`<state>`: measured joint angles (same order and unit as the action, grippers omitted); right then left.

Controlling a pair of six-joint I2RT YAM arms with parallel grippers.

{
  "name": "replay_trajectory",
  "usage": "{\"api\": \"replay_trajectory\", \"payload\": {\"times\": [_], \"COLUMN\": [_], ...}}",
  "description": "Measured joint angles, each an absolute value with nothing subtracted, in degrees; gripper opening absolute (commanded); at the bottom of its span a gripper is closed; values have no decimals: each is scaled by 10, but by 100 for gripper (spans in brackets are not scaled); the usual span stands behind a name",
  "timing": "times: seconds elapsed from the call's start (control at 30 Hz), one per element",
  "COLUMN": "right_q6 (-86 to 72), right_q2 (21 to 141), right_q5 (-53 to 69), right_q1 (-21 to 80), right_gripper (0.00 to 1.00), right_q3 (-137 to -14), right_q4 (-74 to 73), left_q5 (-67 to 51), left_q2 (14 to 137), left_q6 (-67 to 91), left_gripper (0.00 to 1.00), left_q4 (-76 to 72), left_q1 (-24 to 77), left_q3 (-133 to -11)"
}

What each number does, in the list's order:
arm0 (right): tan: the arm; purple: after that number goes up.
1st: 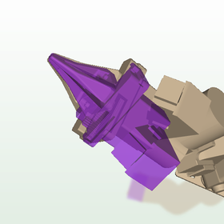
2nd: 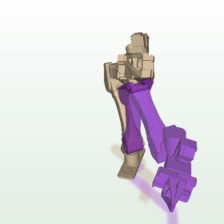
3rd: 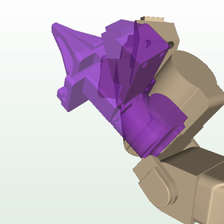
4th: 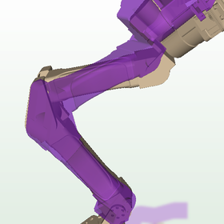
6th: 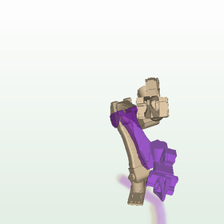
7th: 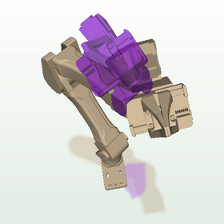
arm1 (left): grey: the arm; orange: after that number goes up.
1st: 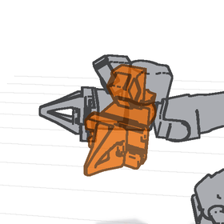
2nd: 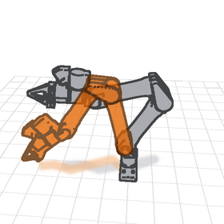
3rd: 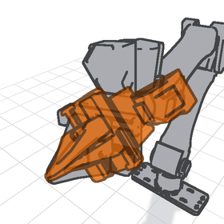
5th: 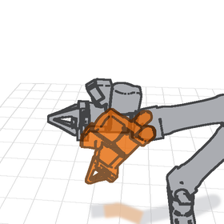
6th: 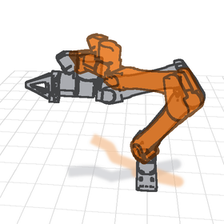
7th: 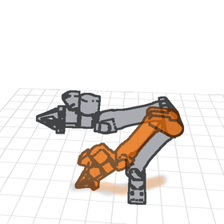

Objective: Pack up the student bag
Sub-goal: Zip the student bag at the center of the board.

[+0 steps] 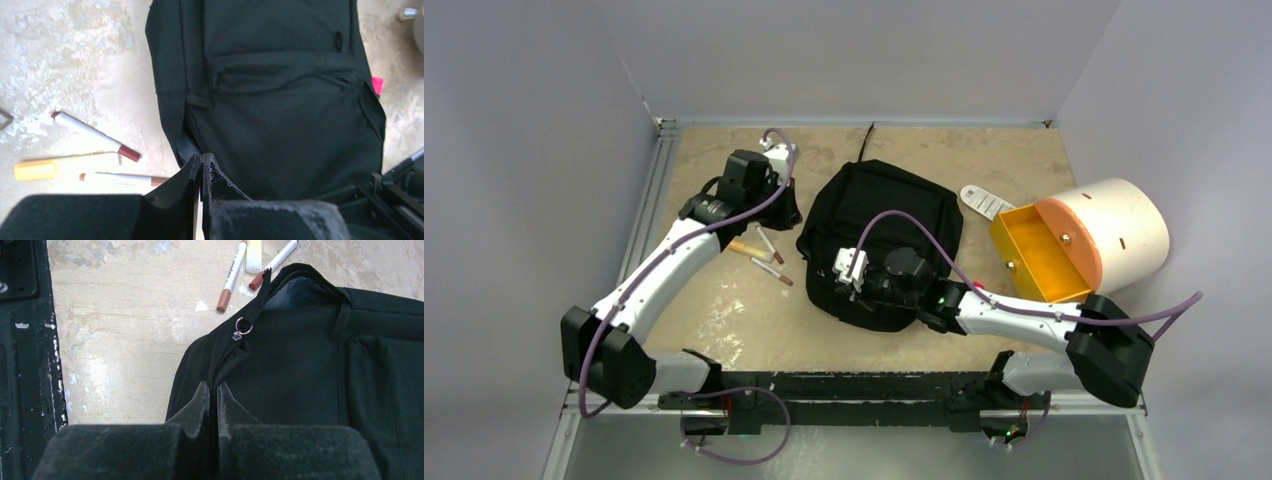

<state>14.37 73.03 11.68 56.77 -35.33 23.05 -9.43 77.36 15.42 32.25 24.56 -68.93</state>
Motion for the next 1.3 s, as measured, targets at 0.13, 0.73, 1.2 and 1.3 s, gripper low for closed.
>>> {"api": "replay_trajectory", "payload": {"times": [0.13, 0.73, 1.2, 1.3], "right_q6": [142, 170, 121, 120], "right_q2": [730, 736, 766, 805], "right_q5": [115, 177, 220, 218], "right_q1": [568, 569, 568, 561], "right_gripper": [0, 43, 43, 43], "right_q3": [-353, -354, -451, -485], "right_q4": [231, 251, 241, 228], "left_q5": [-117, -25, 3, 3], "left_q2": [719, 622, 706, 713], "left_q6": [174, 502, 545, 545], "left_gripper": [35, 57, 57, 57], "left_q4": [324, 361, 322, 316], "left_q1": [245, 245, 221, 204], "left_q3": [-651, -511, -511, -511]}}
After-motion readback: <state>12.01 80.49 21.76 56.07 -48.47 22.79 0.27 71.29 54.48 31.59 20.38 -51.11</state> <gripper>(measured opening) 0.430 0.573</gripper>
